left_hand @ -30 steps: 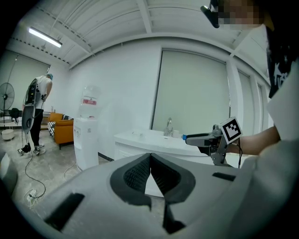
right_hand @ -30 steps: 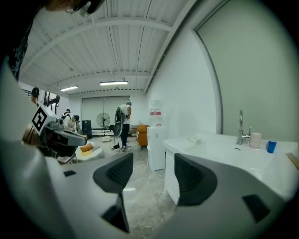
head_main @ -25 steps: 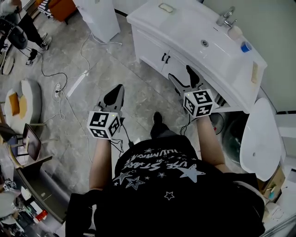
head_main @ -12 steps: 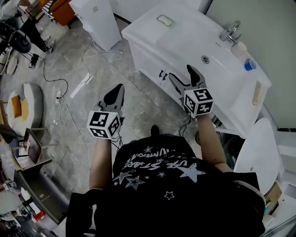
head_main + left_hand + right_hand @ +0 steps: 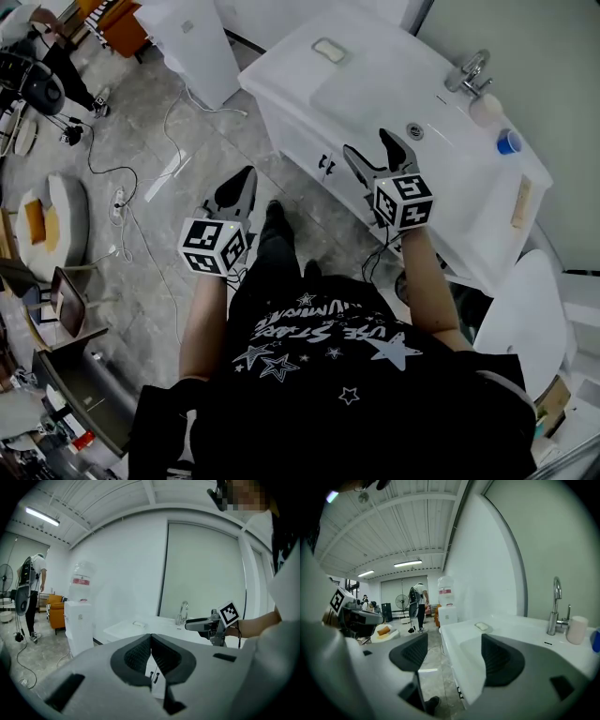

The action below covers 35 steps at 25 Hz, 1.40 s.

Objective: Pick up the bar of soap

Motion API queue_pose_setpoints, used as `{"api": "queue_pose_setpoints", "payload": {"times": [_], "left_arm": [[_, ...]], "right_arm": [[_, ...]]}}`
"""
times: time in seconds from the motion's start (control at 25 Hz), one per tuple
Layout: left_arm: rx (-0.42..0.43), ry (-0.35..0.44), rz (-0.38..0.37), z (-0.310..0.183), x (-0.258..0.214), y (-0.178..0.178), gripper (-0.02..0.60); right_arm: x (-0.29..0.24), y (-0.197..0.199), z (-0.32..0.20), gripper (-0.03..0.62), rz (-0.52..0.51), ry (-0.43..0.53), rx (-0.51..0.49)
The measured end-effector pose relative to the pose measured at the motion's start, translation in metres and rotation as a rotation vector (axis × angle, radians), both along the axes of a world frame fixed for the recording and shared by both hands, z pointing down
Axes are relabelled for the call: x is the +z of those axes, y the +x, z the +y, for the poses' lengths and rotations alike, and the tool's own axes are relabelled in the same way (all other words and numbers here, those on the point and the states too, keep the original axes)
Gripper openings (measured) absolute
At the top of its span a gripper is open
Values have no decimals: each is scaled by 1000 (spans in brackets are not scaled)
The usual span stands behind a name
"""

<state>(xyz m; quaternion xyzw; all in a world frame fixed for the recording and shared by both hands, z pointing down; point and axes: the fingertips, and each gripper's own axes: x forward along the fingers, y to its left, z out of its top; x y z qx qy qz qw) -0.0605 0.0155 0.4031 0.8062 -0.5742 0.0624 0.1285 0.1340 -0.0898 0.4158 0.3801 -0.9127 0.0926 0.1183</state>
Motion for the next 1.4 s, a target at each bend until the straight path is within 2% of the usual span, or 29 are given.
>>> {"api": "queue_pose_setpoints", "payload": {"times": [0.24, 0.56, 1.04, 1.4], "left_arm": [[14, -12, 0, -37, 6, -9, 11], [96, 1, -28, -123, 11, -18, 11], [213, -20, -19, -266, 19, -45, 11], [245, -45, -8, -339, 29, -68, 11]], "right_arm": [[6, 1, -32, 347, 9, -18, 18], [11, 0, -106, 344, 30, -20, 93], [30, -45, -217, 304, 94, -100, 111], [49, -78, -286, 270, 151, -164, 97]]}}
